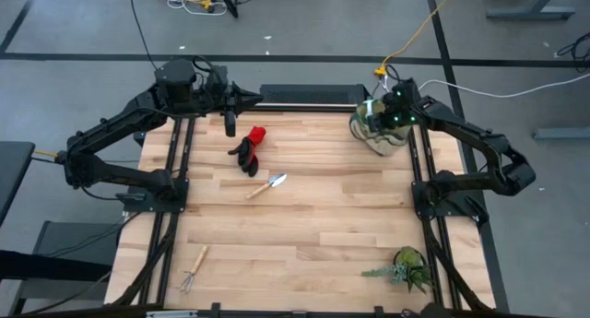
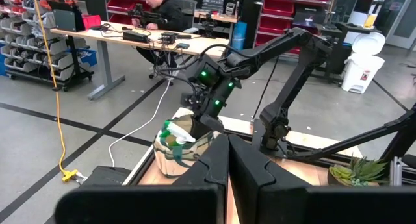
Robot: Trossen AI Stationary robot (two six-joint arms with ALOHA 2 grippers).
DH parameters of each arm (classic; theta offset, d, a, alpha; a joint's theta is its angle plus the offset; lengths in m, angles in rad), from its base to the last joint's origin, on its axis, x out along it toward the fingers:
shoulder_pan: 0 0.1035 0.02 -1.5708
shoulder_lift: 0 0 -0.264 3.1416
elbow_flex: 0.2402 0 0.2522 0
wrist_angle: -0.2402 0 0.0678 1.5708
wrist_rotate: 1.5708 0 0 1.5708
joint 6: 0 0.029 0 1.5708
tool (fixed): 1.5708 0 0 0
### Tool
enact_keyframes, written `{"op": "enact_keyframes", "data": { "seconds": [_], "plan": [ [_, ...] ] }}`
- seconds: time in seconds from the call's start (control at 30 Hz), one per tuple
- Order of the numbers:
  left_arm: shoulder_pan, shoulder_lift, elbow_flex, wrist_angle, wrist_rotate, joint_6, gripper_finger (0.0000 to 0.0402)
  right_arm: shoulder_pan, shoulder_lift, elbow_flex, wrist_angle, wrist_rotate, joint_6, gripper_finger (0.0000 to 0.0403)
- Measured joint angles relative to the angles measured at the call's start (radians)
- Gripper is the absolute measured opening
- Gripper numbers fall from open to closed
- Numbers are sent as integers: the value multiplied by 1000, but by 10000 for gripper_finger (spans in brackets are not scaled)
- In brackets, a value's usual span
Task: Pick & Place Garden tools in Gardening bag
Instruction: Put the green spray bottle into the gardening bag
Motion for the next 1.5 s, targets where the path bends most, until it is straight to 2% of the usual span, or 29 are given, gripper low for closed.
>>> {"op": "enact_keyframes", "data": {
  "seconds": [0.13, 0.3, 0.53, 0.87, 1.17, 1.5],
  "plan": [
    [0, 0, 0, 0, 0, -1, 14, 0, 0, 0, 42, 4, 25, 0],
    [0, 0, 0, 0, 0, -1, 14, 0, 0, 0, 55, 74, 50, 0],
    [0, 0, 0, 0, 0, -2, 14, 0, -1, 0, 88, 118, 62, 0],
    [0, 0, 0, 0, 0, -2, 14, 0, -57, 0, 93, 101, 58, 0],
    [0, 0, 0, 0, 0, -2, 9, 0, -185, 0, 93, 104, 21, 0],
    [0, 0, 0, 2, 0, -2, 11, 10, -258, 0, 92, -10, 35, 0]
  ]
}}
